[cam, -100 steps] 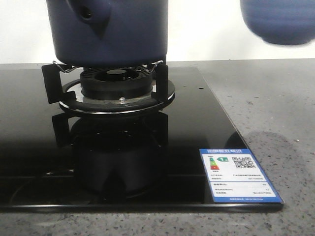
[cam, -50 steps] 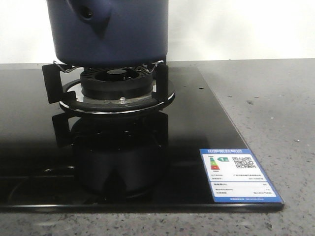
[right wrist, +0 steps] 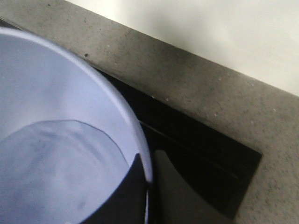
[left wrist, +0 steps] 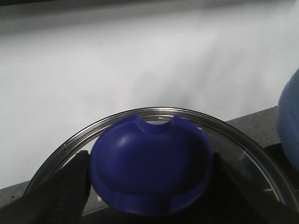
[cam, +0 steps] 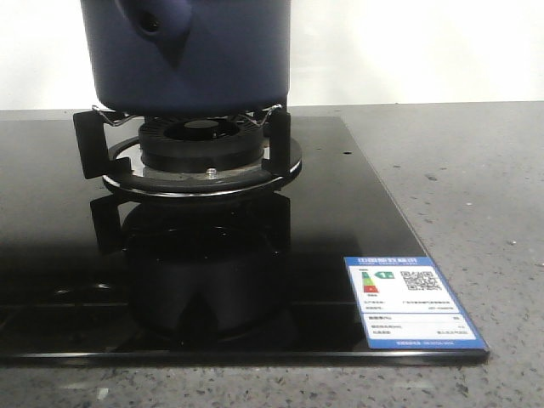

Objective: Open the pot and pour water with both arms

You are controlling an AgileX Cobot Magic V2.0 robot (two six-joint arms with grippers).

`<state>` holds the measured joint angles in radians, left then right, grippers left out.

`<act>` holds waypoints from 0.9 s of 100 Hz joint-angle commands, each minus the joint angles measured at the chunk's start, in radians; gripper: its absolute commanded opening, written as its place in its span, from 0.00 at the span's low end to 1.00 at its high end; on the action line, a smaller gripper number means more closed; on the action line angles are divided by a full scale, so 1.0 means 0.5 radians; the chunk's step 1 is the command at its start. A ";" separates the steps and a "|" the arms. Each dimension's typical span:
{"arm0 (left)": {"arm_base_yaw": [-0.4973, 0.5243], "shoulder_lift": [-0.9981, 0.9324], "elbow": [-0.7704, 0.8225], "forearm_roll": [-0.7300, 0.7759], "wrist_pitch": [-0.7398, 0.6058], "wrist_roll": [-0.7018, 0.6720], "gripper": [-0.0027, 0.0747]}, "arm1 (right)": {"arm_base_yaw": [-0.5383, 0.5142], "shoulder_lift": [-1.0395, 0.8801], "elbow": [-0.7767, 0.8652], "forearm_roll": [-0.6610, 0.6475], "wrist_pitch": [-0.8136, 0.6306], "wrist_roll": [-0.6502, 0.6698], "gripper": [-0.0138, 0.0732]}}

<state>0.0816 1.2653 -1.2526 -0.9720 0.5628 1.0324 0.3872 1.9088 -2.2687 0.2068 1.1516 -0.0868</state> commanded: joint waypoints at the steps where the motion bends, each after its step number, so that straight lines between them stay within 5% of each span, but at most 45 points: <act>1: 0.003 -0.055 -0.082 -0.115 -0.108 -0.001 0.53 | 0.017 -0.105 -0.050 0.058 -0.267 -0.005 0.09; 26: 0.024 -0.055 -0.082 -0.112 -0.111 -0.001 0.53 | 0.062 -0.221 0.341 0.058 -0.730 -0.127 0.09; 90: 0.050 -0.055 -0.082 -0.115 -0.107 -0.001 0.53 | 0.194 -0.689 1.695 0.040 -2.619 -0.306 0.09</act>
<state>0.1046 1.2653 -1.2526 -0.9720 0.5646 1.0324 0.4769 1.6310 -1.4505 0.2196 0.0642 -0.2311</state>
